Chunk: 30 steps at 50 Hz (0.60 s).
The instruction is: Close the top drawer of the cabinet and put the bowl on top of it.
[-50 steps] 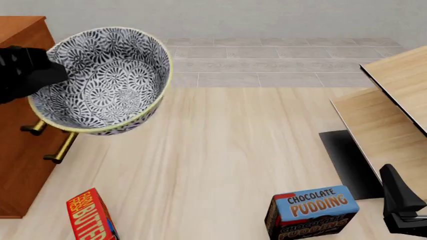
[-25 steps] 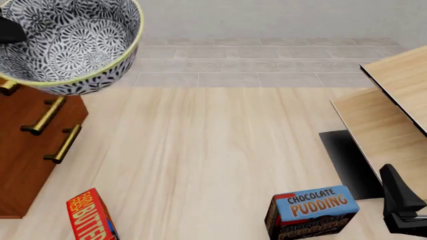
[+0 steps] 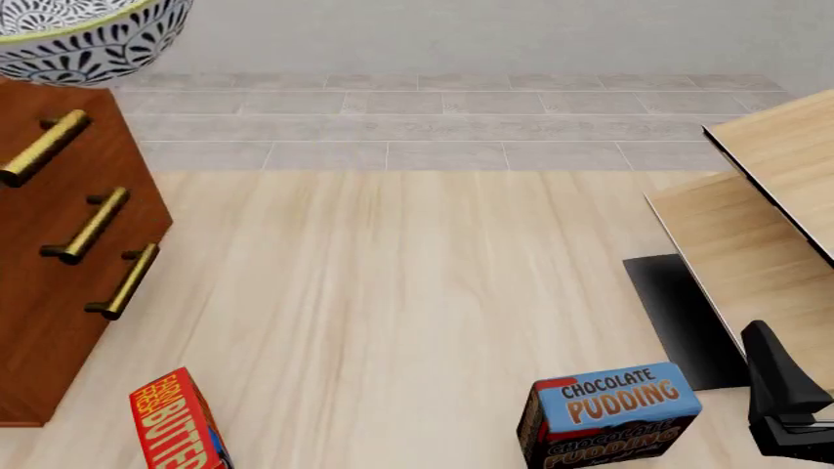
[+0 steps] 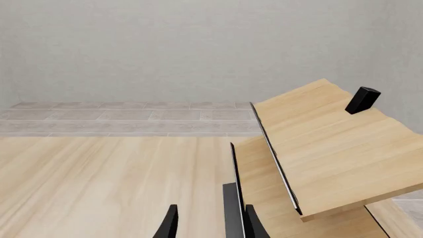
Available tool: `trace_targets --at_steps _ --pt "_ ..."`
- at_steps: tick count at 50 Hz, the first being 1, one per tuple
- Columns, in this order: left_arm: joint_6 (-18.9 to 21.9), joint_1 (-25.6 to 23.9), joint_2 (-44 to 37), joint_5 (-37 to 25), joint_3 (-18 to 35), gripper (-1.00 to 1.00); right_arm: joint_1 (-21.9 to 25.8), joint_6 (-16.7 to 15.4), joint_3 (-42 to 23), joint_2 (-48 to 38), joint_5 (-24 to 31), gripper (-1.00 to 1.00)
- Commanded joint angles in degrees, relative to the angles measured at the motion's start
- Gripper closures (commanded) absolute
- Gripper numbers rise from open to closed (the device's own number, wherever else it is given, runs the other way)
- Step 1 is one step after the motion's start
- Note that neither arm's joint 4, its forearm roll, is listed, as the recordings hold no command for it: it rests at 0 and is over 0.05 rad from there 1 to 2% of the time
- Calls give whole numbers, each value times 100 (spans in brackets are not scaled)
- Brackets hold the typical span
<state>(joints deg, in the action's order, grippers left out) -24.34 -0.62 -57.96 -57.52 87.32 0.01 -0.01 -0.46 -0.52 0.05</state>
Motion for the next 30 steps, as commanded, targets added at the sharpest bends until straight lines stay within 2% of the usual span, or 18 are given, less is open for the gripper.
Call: trace_targets --at_steps 1,9,11,30 --pt "-102 547 -330 -72 529 100 0 1 12 11 -3 -100" --pt "-141 812 -448 9 572 100 1 0 12 11 -3 -100" --pt "-6 1012 -490 86 634 100 0 0 12 10 -3 -100" --pt "-231 1677 -864 602 286 100 -1 0 12 11 -3 -100"
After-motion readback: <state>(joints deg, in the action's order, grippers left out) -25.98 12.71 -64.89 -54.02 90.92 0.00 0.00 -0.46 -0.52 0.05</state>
